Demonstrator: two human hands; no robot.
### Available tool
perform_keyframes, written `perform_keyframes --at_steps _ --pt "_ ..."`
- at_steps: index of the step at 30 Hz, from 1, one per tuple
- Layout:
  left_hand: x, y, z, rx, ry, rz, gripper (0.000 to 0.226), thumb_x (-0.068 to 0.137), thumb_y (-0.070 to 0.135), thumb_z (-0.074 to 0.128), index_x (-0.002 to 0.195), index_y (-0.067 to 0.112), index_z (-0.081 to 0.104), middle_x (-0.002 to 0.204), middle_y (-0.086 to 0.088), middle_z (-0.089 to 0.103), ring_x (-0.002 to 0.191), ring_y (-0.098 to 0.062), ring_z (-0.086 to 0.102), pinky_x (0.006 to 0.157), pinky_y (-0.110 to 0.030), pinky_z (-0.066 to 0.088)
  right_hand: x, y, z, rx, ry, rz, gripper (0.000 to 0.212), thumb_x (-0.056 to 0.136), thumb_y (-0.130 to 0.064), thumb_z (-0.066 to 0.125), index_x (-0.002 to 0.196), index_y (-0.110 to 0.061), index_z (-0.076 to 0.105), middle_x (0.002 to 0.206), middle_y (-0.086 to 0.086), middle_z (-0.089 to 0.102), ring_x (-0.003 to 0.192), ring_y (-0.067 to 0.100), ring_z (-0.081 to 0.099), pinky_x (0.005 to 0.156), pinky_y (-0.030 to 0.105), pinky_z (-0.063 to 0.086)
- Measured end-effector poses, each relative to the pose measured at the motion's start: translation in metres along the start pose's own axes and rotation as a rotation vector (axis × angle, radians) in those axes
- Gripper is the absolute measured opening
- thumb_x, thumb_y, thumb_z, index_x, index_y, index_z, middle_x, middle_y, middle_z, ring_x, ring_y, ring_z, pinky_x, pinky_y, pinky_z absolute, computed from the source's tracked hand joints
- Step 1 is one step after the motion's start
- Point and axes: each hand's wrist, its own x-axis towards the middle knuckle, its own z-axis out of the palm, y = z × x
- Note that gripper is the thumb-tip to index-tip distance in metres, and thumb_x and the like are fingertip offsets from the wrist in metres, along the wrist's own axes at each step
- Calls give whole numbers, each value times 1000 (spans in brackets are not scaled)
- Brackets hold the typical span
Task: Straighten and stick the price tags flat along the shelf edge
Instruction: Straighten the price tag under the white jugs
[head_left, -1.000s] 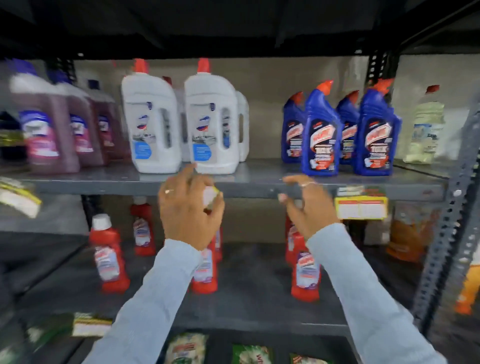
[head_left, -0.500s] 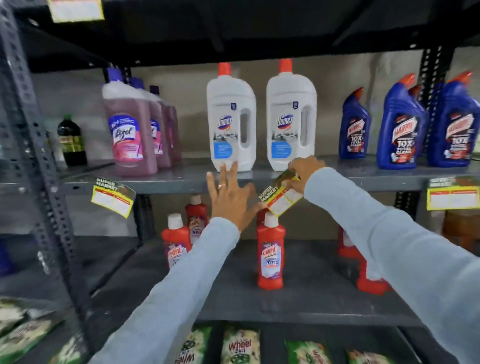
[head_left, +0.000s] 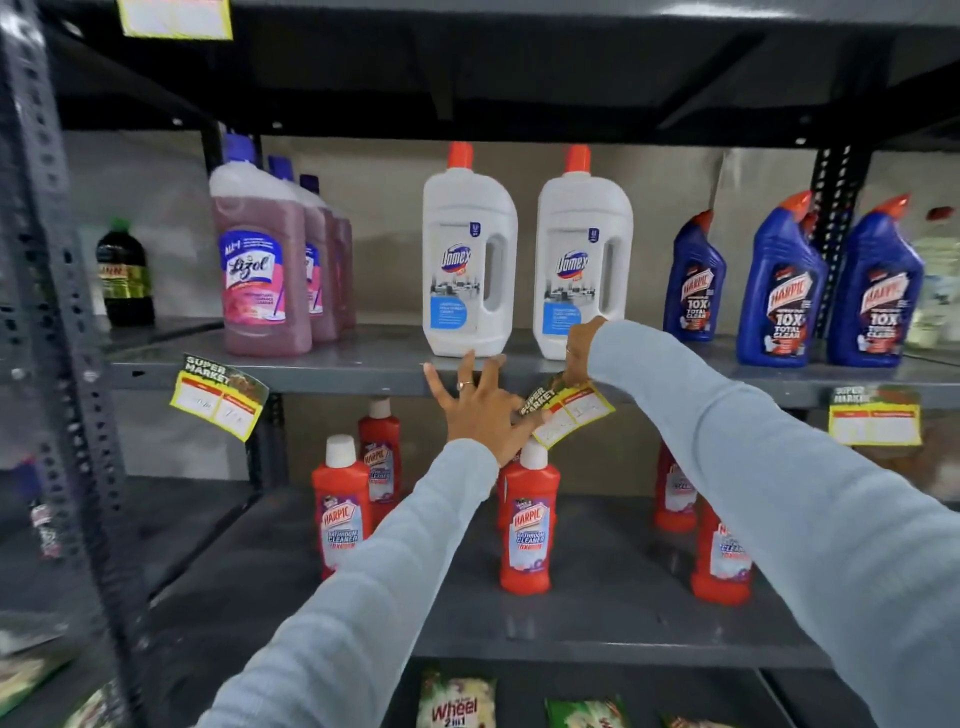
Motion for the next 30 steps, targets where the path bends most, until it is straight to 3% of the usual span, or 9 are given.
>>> perform_keyframes --at_steps 2,6,10,13,16,19,21,25,30 --pt "1 -3 3 -52 29 7 43 88 62 35 104 37 67 153 3 25 145 -29 -1 102 -67 -21 2 3 0 -1 -27 -6 42 86 -34 59 120 -9 57 92 6 51 82 24 51 78 34 45" --pt "2 -4 2 -110 34 10 40 91 56 34 106 37 66 150 6 29 145 -25 2 104 -66 -21 -5 6 6 42 -29 9 40 90 -31 55 122 -7 54 99 9 53 89 26 53 75 31 43" --pt "-3 -9 2 -86 53 68 33 91 53 40 100 39 68 152 6 27 145 -26 2 105 -66 -20 -8 17 30 198 -26 -17 38 89 -26 56 119 -4 61 126 17 60 116 34 56 94 39 47" --pt "-14 -16 5 -16 110 121 25 89 48 49 91 36 71 156 5 20 146 -28 1 108 -63 -17 -11 17 65 91 -25 9 43 90 -39 55 129 -20 56 155 6 26 144 30 19 113 60 28" --pt "-16 -12 4 64 107 101 21 88 44 54 93 33 72 157 1 19 146 -31 3 107 -60 -18 -18 9 84 144 113 5 35 91 -36 55 121 -20 62 160 -3 5 148 25 -6 114 68 7" --pt "-9 -11 0 50 102 111 20 88 41 56 98 32 71 154 1 27 143 -31 13 111 -59 -11 -16 8 79 197 148 60 37 90 -38 55 122 -21 61 157 -1 16 148 26 4 114 67 10" --pt "-3 -13 -6 4 107 128 23 88 43 54 98 31 71 148 3 36 140 -28 21 113 -58 -6 -9 16 70 292 93 122 44 88 -42 57 128 -22 57 150 1 33 143 26 23 114 65 18" --pt "11 -13 -20 -69 62 96 31 91 46 47 101 29 71 133 2 49 130 -27 34 113 -55 4 7 25 60 481 7 223 54 80 -52 61 119 -14 58 122 7 60 116 32 57 104 57 41" --pt "27 -15 -25 -15 40 80 38 90 50 45 106 23 66 120 -2 56 122 -28 44 112 -55 13 17 15 60 536 48 304 56 74 -54 66 111 -12 58 106 12 61 107 33 59 99 56 46"
